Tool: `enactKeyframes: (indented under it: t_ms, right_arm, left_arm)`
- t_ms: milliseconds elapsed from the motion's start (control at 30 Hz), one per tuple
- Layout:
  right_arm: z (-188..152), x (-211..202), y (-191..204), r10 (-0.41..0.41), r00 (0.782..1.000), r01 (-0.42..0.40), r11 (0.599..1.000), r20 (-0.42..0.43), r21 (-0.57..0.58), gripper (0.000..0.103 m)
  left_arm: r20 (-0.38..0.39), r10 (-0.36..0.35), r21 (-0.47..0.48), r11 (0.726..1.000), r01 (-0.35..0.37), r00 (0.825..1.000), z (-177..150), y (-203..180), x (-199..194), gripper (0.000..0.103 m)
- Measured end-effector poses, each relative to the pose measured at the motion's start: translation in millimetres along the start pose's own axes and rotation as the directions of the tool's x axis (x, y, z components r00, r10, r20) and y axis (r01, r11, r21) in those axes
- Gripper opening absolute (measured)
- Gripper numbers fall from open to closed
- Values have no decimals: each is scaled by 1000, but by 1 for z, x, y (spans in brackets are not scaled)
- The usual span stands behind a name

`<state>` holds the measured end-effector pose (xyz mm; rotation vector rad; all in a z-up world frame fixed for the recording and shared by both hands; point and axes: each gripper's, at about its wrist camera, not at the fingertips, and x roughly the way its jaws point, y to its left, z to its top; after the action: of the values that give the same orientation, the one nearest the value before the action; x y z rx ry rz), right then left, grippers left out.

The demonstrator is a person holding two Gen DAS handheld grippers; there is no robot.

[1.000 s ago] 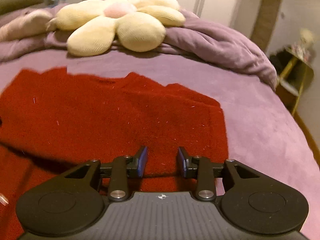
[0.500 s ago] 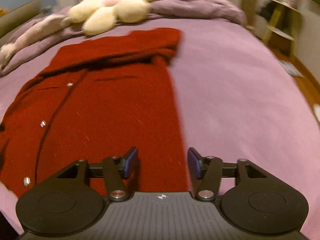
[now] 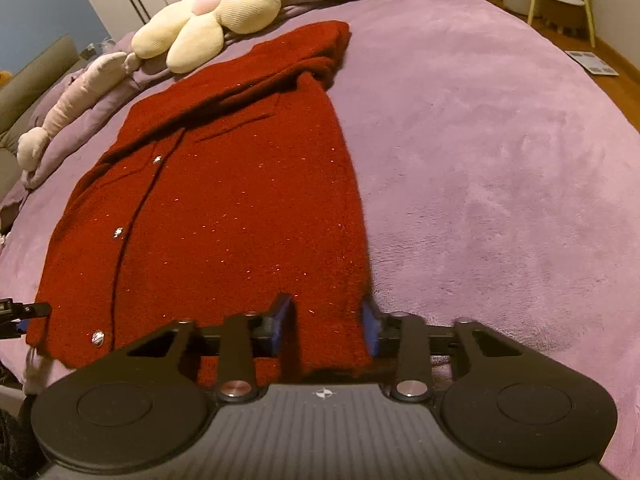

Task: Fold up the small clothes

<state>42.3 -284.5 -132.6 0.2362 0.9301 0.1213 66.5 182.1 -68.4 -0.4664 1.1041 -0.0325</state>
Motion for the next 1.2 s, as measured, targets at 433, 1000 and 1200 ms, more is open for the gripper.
enactKeyframes:
  t_ms: [433,1000,1200]
  right_arm:
    - [13,6,-12,92,991,-87,994,-93,63,37]
    - [123,1,10,220,969,-234,963,113,133,14]
    - [180,51,21,41,977,-68,989,208,128,16]
  left_arm:
    - [-139,-82,97,991,96,987,3,-4,2,42]
    - [128,-324,19,946,324,937,125,-56,-19,17]
    - [240,-135,-63,986,154,961,170,-61,26,18]
